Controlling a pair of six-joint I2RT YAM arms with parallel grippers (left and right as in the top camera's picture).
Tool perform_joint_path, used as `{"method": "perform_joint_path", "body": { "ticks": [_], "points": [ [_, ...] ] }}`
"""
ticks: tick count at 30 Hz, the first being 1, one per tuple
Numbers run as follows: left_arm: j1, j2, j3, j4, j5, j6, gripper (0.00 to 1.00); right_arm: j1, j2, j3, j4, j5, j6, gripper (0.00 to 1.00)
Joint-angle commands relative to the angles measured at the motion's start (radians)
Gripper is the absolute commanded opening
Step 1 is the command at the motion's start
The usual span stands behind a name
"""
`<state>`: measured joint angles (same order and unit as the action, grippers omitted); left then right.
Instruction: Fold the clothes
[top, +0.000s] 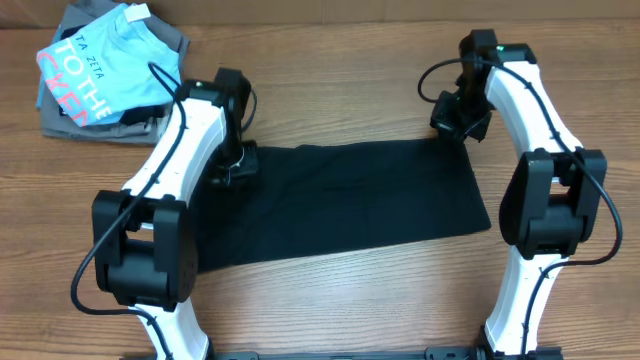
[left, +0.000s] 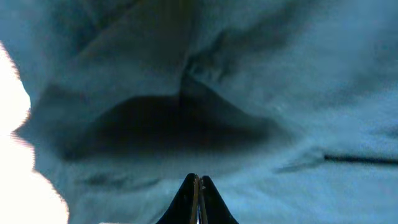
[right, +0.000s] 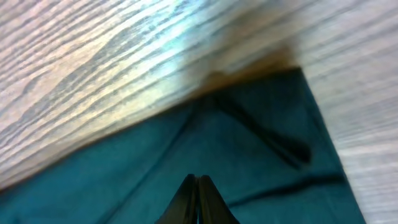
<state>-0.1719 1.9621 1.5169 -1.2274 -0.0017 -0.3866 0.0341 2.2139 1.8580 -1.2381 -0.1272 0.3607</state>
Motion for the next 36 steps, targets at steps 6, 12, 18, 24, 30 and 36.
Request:
{"method": "perform_joint_path", "body": {
  "ticks": [6,12,18,24,30,36],
  "points": [
    [0.026,0.002,-0.179,0.165,0.021,-0.018,0.04,0.006,-0.024,-0.057,0.086,-0.006,-0.021,0.04],
    [0.061,0.014,-0.249,0.227,0.015,-0.029,0.04,0.008,-0.007,-0.131,0.156,-0.005,-0.021,0.04],
    [0.128,0.028,-0.272,0.23,-0.035,-0.019,0.04,-0.004,0.021,-0.187,0.16,0.072,0.039,0.04],
    [0.237,0.028,-0.272,0.248,-0.068,-0.016,0.05,-0.01,0.021,-0.187,0.097,0.19,0.116,0.04],
    [0.369,0.028,-0.27,0.266,-0.045,0.006,0.06,-0.01,0.021,-0.187,0.047,0.198,0.176,0.04],
    [0.424,0.021,-0.226,0.24,0.05,0.026,0.04,-0.01,-0.003,-0.187,0.04,0.198,0.194,0.04]
  ]
}}
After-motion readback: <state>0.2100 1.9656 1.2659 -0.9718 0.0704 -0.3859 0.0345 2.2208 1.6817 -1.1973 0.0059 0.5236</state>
